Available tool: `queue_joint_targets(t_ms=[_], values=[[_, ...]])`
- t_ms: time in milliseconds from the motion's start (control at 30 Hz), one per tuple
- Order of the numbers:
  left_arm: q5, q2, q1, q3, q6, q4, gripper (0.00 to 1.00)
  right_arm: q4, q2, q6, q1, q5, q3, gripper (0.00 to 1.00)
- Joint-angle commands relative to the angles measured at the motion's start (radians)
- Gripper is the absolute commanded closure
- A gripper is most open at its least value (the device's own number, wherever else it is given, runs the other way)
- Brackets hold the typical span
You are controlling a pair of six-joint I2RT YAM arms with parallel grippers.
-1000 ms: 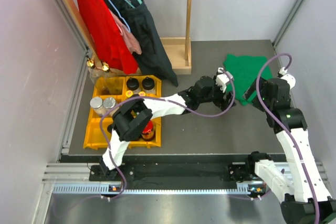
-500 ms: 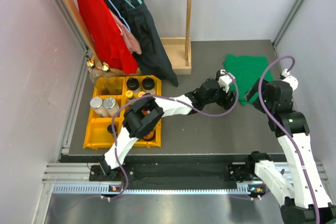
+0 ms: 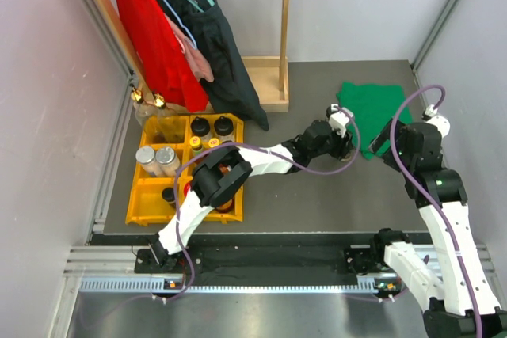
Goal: Organize the condiment bottles
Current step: Pick up the bottle from the center of the board.
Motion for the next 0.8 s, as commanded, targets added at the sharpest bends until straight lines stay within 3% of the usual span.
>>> queue_joint_targets(t_ms=[0, 133, 267, 500, 633, 767], values=[[0.019, 0.008, -0.004, 0.06, -0.015, 0.062, 0.73, -0.004, -0.034, 0.002, -0.017, 0.011, 0.014, 0.05], [0.002, -0.021, -0.008, 0.039, -0.017, 0.048, 1.0, -0.001, -0.042, 0.006, -0.015, 0.005, 0.002, 0.05], [-0.033, -0.094, -0.021, -0.032, 0.009, 0.016, 1.0, 0.01, -0.04, 0.006, -0.017, 0.0, -0.009, 0.05], [-0.239, -0.295, -0.094, -0.139, -0.011, -0.171, 1.0, 0.085, -0.007, 0.014, -0.015, -0.055, -0.063, 0.05], [-0.413, -0.38, -0.194, -0.214, -0.008, -0.234, 1.0, 0.105, 0.042, -0.015, -0.015, -0.051, -0.072, 0.06], [-0.568, -0.481, -0.226, -0.263, -0.058, -0.378, 1.0, 0.115, 0.078, -0.021, -0.008, -0.037, -0.069, 0.06]])
